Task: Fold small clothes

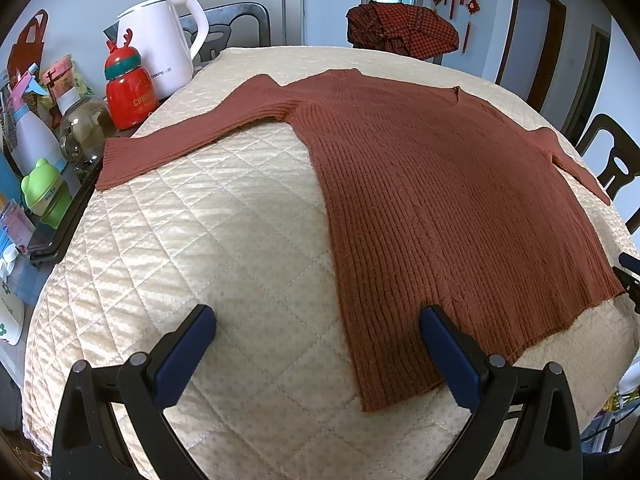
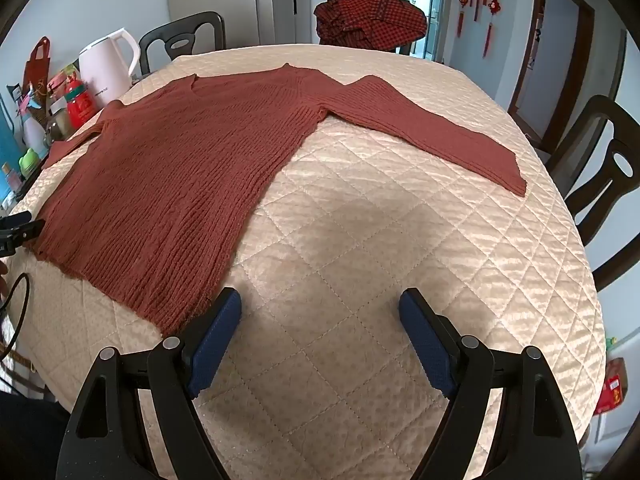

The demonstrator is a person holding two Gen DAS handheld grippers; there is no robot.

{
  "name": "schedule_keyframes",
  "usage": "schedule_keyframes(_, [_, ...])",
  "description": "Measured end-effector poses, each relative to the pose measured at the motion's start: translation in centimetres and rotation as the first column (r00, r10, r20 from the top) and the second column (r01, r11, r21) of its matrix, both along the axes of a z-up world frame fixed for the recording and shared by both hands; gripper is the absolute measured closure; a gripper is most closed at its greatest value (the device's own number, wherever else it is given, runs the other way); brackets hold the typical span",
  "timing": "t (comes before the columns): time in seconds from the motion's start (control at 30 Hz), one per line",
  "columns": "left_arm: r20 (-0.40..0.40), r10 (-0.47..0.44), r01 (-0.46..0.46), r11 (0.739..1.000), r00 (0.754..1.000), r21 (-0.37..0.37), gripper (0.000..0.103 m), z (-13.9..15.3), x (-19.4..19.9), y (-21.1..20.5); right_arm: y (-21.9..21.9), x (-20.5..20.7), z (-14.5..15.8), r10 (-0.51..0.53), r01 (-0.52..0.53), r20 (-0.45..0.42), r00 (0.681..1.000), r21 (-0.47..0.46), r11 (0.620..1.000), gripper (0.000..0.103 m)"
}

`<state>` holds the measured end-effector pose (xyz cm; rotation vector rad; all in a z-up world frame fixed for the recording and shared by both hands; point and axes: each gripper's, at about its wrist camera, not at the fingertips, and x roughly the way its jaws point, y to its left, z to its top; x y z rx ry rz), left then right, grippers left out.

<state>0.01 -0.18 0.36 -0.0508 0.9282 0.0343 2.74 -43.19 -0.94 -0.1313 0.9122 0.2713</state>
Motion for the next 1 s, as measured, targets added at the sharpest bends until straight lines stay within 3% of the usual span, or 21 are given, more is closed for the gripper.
schedule_keyframes(1.0, [0.001, -0.002, 0.002, 1.000, 1.000, 0.003, 0.000, -0.02, 0.00, 0.11, 0.01, 0.03, -0.02, 0.000, 0.000, -0.003, 1.000, -0.002, 1.000, 0.022])
